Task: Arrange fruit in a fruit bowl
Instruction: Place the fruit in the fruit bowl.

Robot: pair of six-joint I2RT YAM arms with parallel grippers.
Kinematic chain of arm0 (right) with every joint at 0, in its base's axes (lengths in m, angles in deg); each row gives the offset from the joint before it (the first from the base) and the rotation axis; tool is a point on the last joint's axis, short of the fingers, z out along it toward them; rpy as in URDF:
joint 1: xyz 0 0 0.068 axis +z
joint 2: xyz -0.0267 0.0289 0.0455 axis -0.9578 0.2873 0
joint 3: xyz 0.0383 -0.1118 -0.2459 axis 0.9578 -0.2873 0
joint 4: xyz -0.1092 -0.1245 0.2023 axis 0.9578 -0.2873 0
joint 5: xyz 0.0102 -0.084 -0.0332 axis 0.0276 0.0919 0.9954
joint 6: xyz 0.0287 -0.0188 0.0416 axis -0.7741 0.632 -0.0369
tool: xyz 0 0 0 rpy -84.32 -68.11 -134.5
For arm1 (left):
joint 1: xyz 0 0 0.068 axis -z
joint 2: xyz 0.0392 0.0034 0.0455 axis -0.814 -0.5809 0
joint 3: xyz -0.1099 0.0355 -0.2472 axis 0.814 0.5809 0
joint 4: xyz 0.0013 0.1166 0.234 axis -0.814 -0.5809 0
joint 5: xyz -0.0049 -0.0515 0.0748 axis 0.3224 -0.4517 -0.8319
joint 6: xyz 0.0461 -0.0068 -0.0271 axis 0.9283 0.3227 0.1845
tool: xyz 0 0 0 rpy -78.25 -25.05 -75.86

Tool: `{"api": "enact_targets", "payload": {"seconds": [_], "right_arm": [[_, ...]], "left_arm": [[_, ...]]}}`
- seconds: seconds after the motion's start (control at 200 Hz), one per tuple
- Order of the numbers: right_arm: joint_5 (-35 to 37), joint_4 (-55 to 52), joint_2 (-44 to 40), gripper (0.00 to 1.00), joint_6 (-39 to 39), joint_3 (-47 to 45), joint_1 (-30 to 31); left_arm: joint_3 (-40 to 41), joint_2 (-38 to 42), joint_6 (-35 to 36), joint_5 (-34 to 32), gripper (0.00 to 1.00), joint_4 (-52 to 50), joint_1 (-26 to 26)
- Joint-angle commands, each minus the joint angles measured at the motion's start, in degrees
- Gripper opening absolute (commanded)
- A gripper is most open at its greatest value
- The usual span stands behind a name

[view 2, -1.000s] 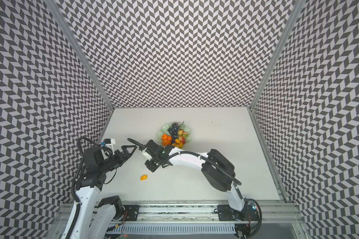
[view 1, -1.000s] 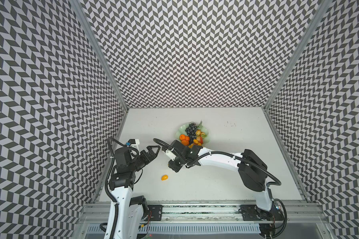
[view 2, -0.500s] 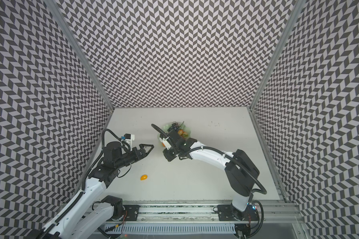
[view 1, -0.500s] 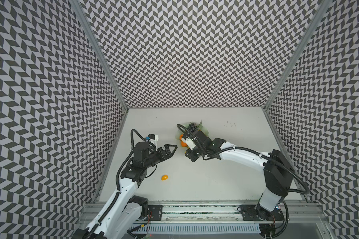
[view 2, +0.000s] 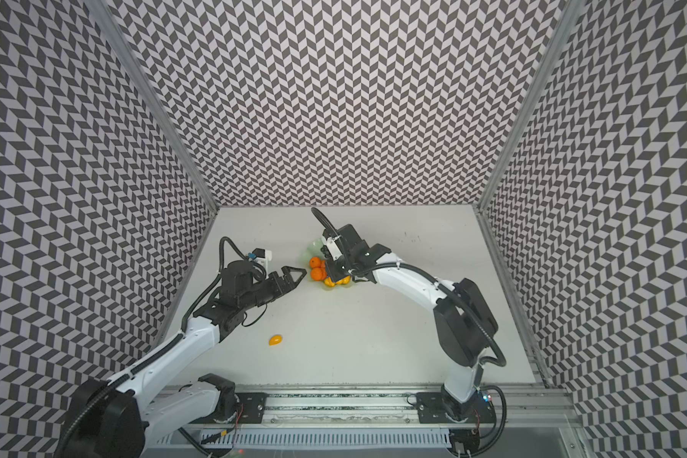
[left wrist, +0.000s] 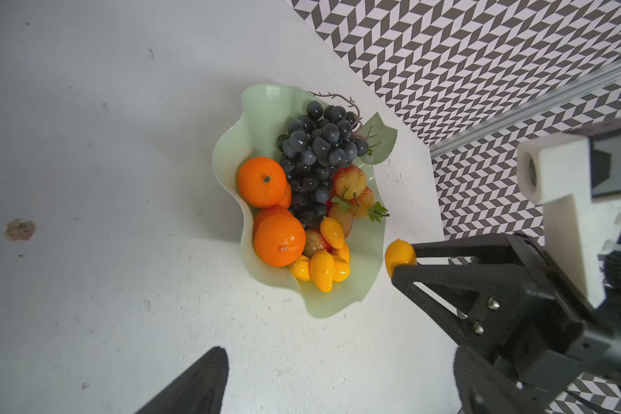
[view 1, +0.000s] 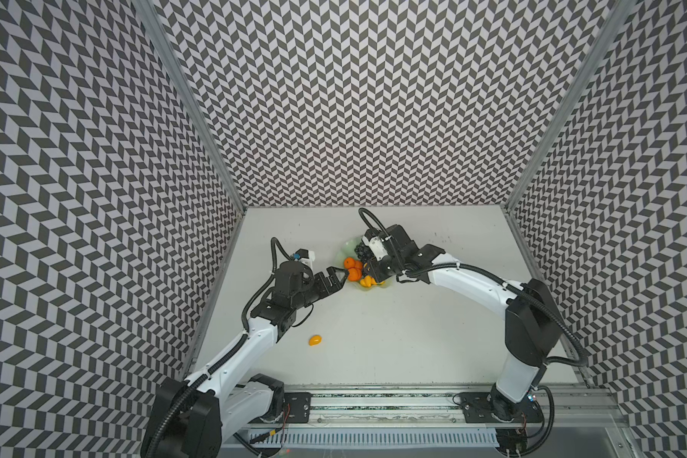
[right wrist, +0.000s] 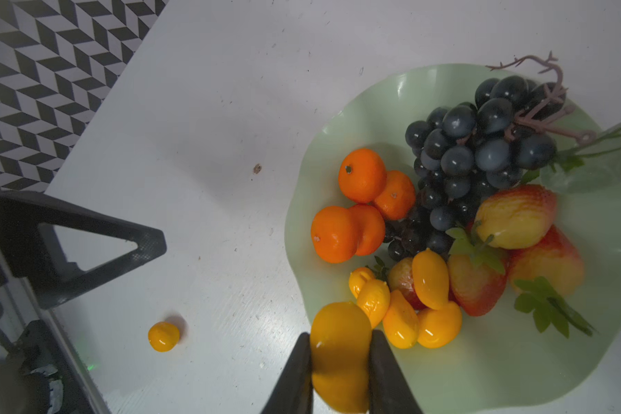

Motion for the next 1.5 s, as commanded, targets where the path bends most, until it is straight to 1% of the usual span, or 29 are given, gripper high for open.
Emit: {"api": "enact_targets", "payload": {"seconds": [0.0,0.19,0.446,0.711,1.097,1.242,1.402,1.492], "right_arm": [[1.51,-0.95,3.51,0.23,0.26,3.22,-0.49],[2.56,-2.68,8.21,0.23,0.43,7.22,-0.66],[5.72,-4.85,12.8,0.22,0.56,10.11,-0.76],[6.11,-5.21,14.69,0.23,0.65,10.76,-0.76],[5.26,-5.63,14.33,0.32,0.77,11.37,-0.76],[4.67,-5.71,13.16,0.33,0.86,11.37,-0.76],[4.71,-5.5,10.95,0.33,0.44,10.43,-0.68],[4.0,-4.25,8.17,0.34,0.16,8.64,-0.28]], "left_arm": [[-2.47,-1.38,0.81,-0.69,1.0,3.1,0.79],[-2.44,-2.3,0.72,-0.4,1.0,3.97,1.33],[-1.56,-1.07,0.54,-1.28,1.0,3.69,1.43],[-1.18,-0.14,0.37,-2.15,1.0,3.03,1.43],[-0.81,1.03,0.45,-2.27,1.0,2.13,1.41],[-0.78,1.11,0.8,-2.01,1.0,1.37,1.48],[-1.09,2.39,1.24,-3.04,1.0,-1.59,1.43],[-1.92,4.02,1.33,-5.13,1.0,-5.58,1.36]]}}
